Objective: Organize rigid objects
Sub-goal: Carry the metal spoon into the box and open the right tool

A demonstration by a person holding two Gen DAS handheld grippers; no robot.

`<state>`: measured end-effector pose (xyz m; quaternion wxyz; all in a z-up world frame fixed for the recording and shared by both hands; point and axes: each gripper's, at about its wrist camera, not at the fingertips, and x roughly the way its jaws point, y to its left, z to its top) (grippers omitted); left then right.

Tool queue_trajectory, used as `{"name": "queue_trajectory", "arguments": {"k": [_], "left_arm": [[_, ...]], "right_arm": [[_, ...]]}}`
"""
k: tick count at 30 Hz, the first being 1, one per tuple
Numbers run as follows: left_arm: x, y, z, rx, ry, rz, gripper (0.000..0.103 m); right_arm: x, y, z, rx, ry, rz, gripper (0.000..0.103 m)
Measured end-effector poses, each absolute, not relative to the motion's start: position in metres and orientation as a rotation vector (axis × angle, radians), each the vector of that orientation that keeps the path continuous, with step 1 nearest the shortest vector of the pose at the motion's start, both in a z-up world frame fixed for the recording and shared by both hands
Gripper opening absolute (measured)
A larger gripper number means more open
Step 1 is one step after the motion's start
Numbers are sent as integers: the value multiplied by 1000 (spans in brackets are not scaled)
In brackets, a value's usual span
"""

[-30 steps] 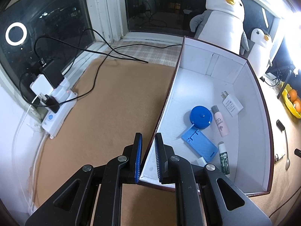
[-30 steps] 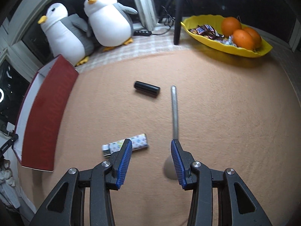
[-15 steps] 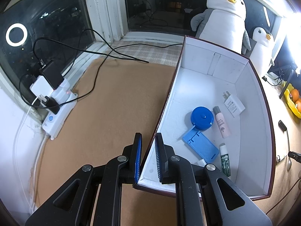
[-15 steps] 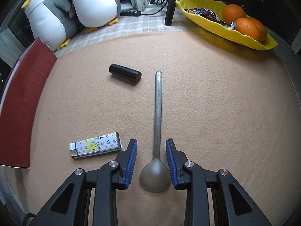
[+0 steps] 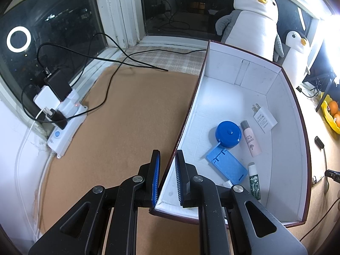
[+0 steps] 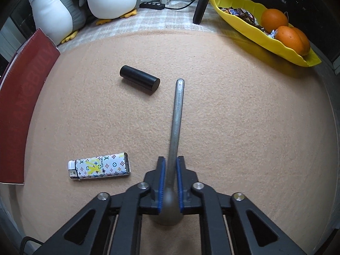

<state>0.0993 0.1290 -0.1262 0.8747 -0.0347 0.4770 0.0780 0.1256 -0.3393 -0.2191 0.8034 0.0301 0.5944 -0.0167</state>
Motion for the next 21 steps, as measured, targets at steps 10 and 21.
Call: {"name": "queue_trajectory", "arguments": {"k": [10,21], "left_arm": [[100,130,-127,-73,995,163,13],[102,130,-127,-85,989,160,13]], "right_arm": [[115,-349,-214,147,1253,-40,7],[98,-342,-170,176,1172,3,7]]}}
